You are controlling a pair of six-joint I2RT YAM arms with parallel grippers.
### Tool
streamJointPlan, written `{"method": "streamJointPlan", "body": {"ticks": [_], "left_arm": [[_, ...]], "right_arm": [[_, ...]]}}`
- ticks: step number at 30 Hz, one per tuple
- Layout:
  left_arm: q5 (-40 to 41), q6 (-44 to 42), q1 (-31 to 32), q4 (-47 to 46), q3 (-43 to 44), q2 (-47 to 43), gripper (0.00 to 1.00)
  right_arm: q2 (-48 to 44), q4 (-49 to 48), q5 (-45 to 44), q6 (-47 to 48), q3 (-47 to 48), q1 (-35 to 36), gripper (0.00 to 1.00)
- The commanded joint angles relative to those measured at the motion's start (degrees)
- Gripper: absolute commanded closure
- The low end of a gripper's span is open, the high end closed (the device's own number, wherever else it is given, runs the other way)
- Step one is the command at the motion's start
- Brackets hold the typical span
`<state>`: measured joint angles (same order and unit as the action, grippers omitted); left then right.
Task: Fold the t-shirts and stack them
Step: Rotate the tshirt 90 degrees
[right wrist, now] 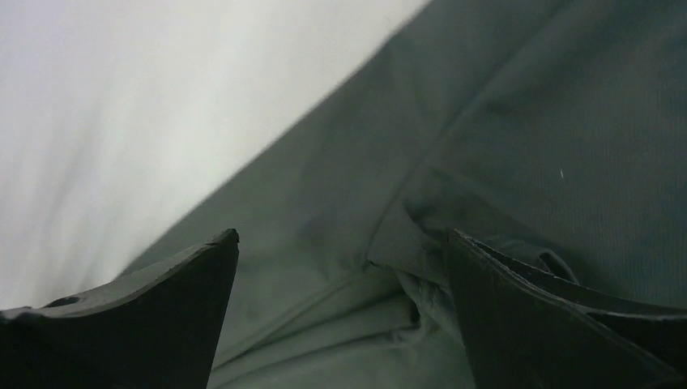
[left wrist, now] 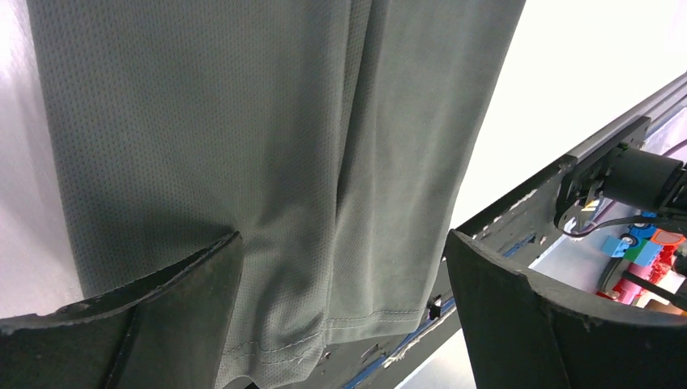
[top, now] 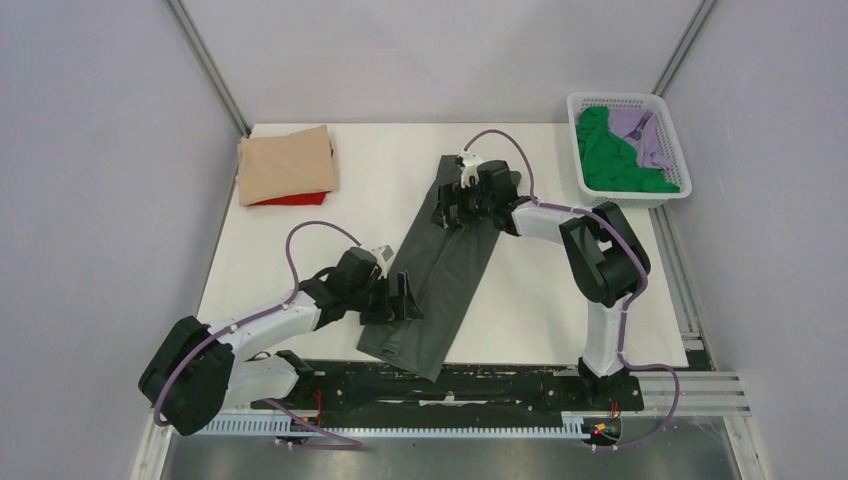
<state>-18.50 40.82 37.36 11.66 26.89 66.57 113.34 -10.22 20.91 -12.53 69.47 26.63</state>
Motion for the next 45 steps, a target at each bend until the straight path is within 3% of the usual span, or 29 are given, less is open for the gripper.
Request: {"method": "streamJointPlan", "body": {"ticks": [1,9,21,26,31,35,41,45], "left_arm": [[-0.40,0.58,0.25,-1.47,-1.09,-0.73,0.00],[-2.25,0.40,0.25,-2.00,-1.28,1.34,0.00],[-2.38,2.94,0.25,-11.12,1.60,7.17,0.00],[-0.03,2.80,0.25,-9.36,3.05,5.60,0.00],[1.54,1.50,0.25,-4.45,3.63,0.30,0.00],[1.98,1.39,0.24,-1.08,3.45,-4.55,0.00],[8.89,2.30,-0.54,7.75,3.46,-8.46,0.00],[10.54,3.68,-2.86,11.16,2.56,-8.28,0.00]], "right_arm": [[-0.93,-1.28,-6.21,-1.64,-3.77,-0.44,0.02],[6.91,-0.58,-6.03,-4.22,-1.20,-0.43,0.02],[29.04,14.40,-4.58,-1.56,35.01,-0.54,0.02],[31.18,15.95,-4.31,0.11,41.62,-0.79,0.02],[24.03,16.84,-3.83,3.21,40.99,-0.71,0.02],[12.44,16.67,-4.48,6.61,35.49,-0.71,0.02],[-9.19,12.78,-2.85,6.58,16.82,-0.62,0.02],[-25.39,9.85,-7.09,3.21,-5.42,0.81,0.02]]}}
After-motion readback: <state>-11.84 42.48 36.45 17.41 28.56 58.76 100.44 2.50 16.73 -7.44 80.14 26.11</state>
